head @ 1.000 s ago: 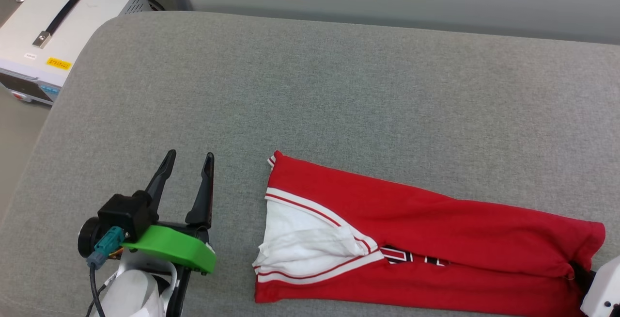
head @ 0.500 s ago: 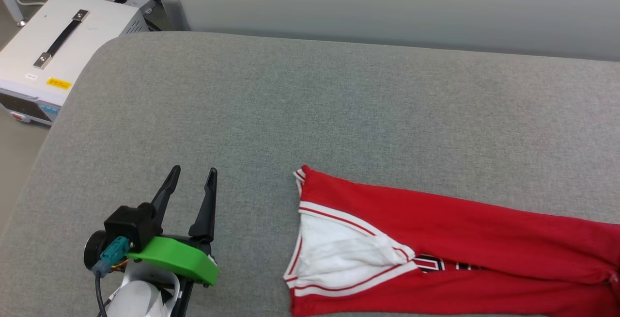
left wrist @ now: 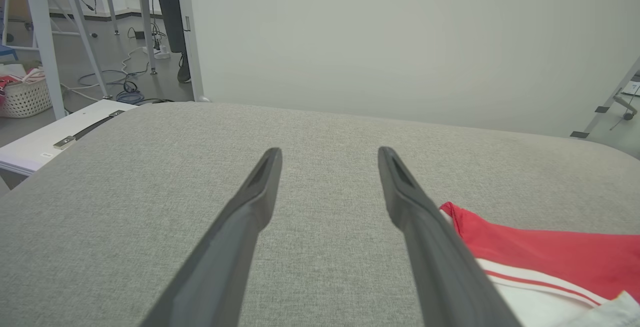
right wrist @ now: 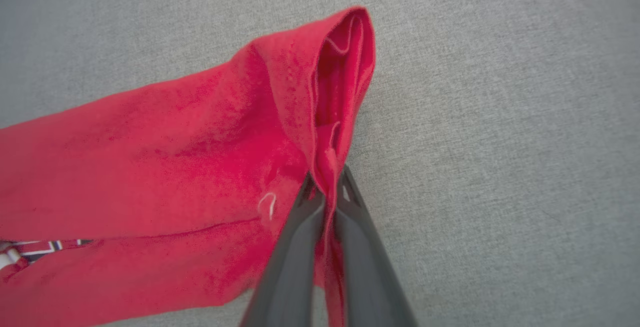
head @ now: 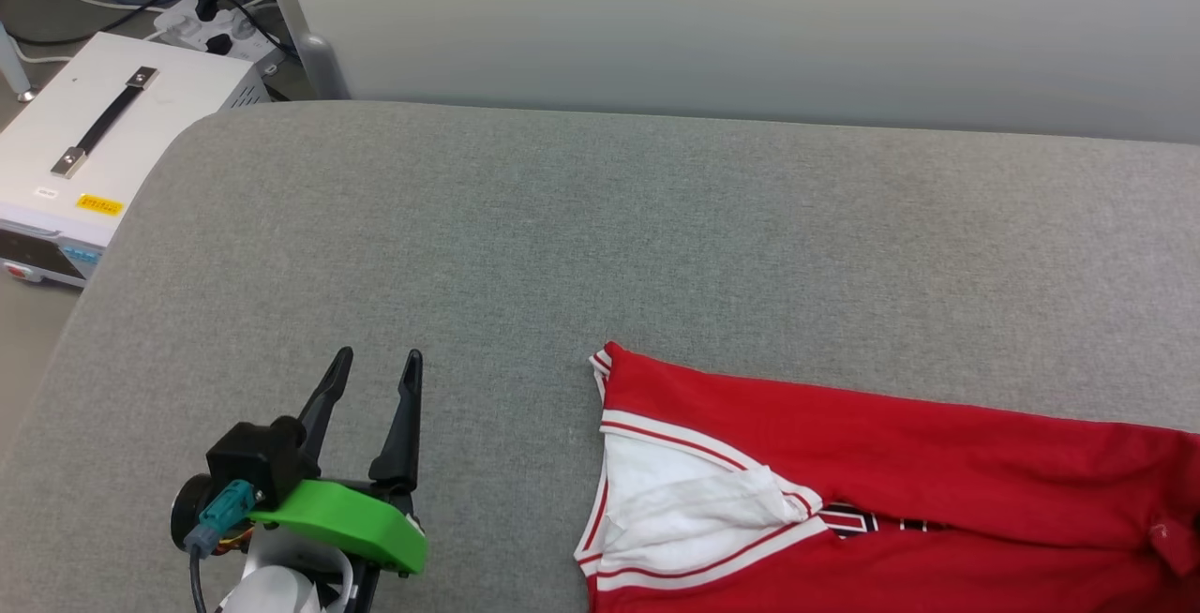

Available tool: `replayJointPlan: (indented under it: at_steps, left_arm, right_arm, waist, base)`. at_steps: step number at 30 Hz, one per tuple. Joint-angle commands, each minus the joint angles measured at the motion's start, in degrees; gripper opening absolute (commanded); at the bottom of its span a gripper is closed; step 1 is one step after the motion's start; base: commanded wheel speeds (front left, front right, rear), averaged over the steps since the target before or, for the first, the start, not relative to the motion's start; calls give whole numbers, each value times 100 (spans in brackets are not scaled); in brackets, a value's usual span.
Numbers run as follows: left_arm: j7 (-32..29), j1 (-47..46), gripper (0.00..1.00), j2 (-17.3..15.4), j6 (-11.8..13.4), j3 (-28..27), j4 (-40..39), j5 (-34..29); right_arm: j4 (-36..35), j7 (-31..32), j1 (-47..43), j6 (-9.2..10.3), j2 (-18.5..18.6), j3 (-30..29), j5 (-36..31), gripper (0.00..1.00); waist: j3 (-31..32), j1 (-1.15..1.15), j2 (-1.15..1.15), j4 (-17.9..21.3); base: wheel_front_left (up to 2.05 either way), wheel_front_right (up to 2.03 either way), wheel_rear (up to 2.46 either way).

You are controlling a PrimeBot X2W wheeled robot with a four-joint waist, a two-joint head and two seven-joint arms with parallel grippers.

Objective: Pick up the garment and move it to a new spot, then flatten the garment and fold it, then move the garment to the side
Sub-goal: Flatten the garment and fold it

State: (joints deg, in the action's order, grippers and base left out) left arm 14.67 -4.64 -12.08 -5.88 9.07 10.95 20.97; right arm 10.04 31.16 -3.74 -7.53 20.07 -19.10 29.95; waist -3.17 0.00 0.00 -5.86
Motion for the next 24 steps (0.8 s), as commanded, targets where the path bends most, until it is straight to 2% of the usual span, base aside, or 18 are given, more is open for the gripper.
replayJointPlan:
  at_steps: [1, 8, 15, 18, 19, 24]
  left_arm:
    - [32, 99, 100, 56, -40, -17, 28, -43]
    - [33, 148, 100, 90, -78, -58, 74, -67]
    - [33, 173, 100, 135, -101, -118, 102, -63]
    - [33, 163, 100, 134, -108, -171, 98, -50]
    - [33, 148, 100, 136, -114, -228, 83, -39]
    - [33, 123, 100, 130, -125, -288, 77, -33]
  right_arm:
    - [-176, 55, -101, 4, -57, 104, 21, 0]
    - [-983, 332, -289, 4, -416, 538, 178, 0]
    - [-1617, 721, -249, 4, -1008, 1214, 255, 0]
    - [-1779, 859, -166, 4, -1256, 1547, 297, 0]
    - [-1849, 911, -17, 4, -1485, 1871, 344, 0]
    - [-1704, 873, 256, 4, -1680, 2266, 372, 0]
  waist:
    - [48, 0, 0, 28]
    - [159, 0, 0, 39]
    - [218, 0, 0, -21]
    - [210, 0, 0, -80]
    - [200, 0, 0, -159]
    - [176, 0, 0, -320]
  base:
    - [0, 0, 0]
    - [0, 0, 0]
    - [0, 0, 0]
    - [0, 0, 0]
    - [0, 0, 0]
    - [0, 0, 0]
